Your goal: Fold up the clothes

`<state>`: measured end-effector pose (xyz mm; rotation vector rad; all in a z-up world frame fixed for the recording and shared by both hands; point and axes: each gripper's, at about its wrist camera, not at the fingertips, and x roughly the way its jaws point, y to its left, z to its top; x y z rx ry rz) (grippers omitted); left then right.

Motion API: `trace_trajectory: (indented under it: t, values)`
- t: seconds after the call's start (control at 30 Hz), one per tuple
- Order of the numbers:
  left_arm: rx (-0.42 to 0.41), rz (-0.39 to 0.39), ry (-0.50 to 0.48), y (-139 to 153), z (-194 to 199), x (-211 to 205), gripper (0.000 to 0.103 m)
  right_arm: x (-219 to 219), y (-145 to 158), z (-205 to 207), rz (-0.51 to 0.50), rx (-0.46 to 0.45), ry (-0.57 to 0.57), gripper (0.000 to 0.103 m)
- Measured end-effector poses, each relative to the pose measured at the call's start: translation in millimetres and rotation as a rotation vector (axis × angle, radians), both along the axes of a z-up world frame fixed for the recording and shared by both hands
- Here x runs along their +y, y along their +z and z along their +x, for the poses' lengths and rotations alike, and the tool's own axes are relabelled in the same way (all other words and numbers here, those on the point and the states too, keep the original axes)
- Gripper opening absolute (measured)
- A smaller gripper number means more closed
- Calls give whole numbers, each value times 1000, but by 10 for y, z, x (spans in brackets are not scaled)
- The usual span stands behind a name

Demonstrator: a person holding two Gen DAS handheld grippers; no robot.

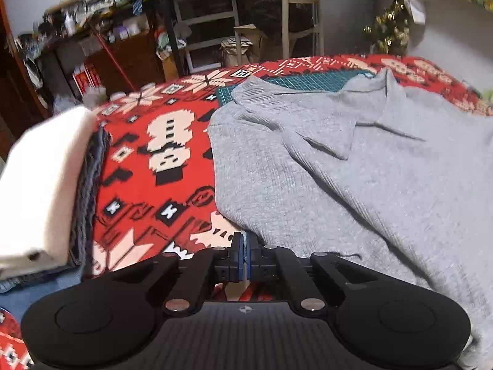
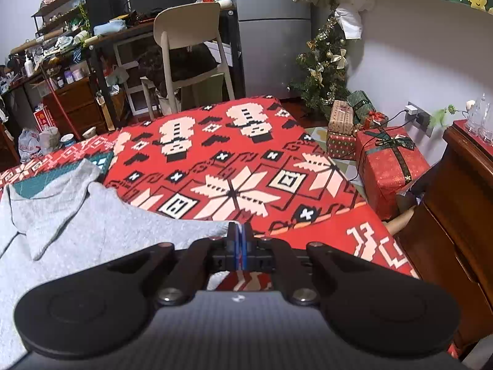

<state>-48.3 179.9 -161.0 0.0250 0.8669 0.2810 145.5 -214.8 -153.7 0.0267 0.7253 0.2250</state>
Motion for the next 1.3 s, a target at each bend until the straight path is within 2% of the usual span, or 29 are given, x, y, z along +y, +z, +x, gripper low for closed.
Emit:
trace_trajectory:
  t: [0.17, 0.2, 0.43, 0.53, 0.63, 0.8, 0.9, 0.93, 0.97, 1.03, 1.1, 1.17, 1.27, 1.3]
  values:
    - [-52, 33, 222, 209, -189, 485, 2, -56, 12, 41, 7, 3, -23, 2]
    - [-50, 41, 241, 219, -203, 549, 2, -65, 17, 58, 6, 4, -25, 2]
    - [-7, 100, 309, 212, -243, 871, 2, -31, 28, 174, -36, 6, -55, 1]
    - [20, 146, 290, 149, -198, 821, 2, -72, 21, 221, -48, 7, -90, 1]
    - [35, 130, 295, 67, -176, 836, 2, -147, -9, 264, -70, 10, -134, 1]
    - [40, 104, 297, 23, -148, 865, 2, -361, -34, 333, -35, 16, -215, 1]
    - [48, 95, 278, 22, -125, 829, 3, -378, -118, 393, -20, 81, -189, 3]
    - [50, 92, 271, 22, -118, 817, 7, -372, -139, 394, -28, 93, -185, 3]
    - [46, 83, 266, 41, -123, 815, 11, -374, -140, 372, -35, 90, -189, 9]
    - [25, 47, 268, 120, -158, 831, 13, -408, -98, 320, -18, 78, -199, 10]
    - [-1, 11, 269, 227, -195, 845, 20, -421, -5, 282, 9, 59, -178, 10]
    - [-40, -13, 249, 353, -190, 829, 42, -396, 106, 264, 31, 38, -133, 12]
    - [-102, -31, 165, 555, -66, 758, 44, -198, 298, 336, 51, 19, 4, 25]
    - [-109, -38, 145, 569, 31, 747, 44, -112, 360, 376, 61, 15, 56, 25]
